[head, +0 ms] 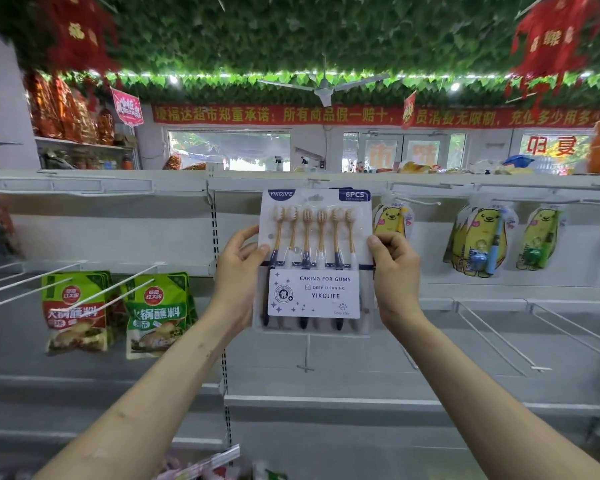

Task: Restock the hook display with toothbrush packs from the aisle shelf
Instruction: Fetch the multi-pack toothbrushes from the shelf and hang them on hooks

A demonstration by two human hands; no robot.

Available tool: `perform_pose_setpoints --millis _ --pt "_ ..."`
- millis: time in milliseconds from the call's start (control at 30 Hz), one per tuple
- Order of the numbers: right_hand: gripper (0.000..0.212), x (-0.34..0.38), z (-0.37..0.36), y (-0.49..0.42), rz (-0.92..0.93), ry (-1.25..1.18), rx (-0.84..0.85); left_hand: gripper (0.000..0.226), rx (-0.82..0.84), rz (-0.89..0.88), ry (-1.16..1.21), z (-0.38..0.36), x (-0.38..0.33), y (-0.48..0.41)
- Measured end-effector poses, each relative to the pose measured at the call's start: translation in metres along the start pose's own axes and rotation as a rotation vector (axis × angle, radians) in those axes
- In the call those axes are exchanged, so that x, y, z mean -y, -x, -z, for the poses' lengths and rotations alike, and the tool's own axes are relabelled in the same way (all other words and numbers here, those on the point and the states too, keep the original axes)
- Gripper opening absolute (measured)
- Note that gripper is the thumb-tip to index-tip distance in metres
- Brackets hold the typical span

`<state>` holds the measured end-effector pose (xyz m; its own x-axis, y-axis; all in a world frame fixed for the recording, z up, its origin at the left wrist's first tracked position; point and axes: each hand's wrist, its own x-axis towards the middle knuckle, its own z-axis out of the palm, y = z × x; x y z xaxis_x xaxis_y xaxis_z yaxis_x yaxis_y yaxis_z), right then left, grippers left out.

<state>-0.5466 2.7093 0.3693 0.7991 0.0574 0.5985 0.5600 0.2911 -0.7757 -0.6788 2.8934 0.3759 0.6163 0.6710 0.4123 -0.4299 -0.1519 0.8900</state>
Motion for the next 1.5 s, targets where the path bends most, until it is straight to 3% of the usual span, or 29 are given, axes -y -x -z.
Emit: perform_pose_setpoints --millis 467,967,1133,1233,1500 --pt "0.024 -0.05 -0.032 -0.066 -0.234 0.255 0.052 0.018 0.021 0.017 -0.369 -0.01 0.028 -0.096" --pt "0.012 -0.066 -0.002 -0.051 -0.275 0.303 0.026 0.023 0.009 0.049 -0.354 -0.003 0.071 -0.084" --pt "0.039 -0.056 -0.004 -0.051 -0.213 0.315 0.135 0.048 0.057 0.026 -0.368 -0.002 0.072 -0.077" --pt "0.042 -0.045 -0.012 -0.046 -0.209 0.276 0.246 0.06 0.157 0.027 -0.331 -0.006 0.064 -0.076" --pt "0.048 -0.041 -0.024 -0.041 -0.22 0.229 0.281 0.05 0.214 0.012 -0.239 -0.018 0.045 -0.072"
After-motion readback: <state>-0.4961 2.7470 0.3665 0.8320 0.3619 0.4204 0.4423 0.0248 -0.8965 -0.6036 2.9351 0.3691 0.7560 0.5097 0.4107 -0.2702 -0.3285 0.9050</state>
